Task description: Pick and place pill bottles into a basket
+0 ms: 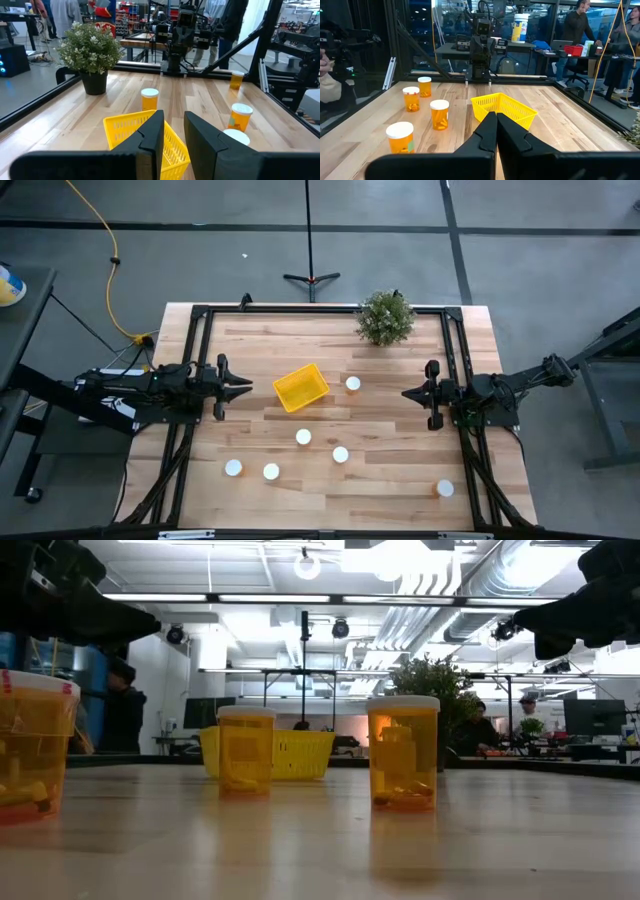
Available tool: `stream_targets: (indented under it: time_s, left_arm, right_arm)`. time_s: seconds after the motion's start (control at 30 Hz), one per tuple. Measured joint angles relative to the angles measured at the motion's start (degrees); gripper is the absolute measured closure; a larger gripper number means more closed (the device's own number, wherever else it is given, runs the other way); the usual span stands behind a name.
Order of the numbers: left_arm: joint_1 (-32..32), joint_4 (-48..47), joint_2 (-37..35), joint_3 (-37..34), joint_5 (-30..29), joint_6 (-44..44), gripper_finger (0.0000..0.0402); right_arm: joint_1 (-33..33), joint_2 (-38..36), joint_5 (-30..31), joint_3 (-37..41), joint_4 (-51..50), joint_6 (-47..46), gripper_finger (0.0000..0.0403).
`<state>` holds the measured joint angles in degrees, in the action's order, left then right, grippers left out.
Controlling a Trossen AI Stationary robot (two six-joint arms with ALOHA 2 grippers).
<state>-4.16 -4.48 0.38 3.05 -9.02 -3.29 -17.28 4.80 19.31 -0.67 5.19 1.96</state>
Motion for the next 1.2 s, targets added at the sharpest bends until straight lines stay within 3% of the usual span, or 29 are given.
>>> stream_targets:
  time_s: [1.2]
  left_arm:
    - [0.01, 1.34, 0.0, 0.0, -1.01, -0.01, 0.0291]
  right_arm:
    - [0.0, 0.0, 0.0, -0.01, -0.13, 0.0, 0.0402]
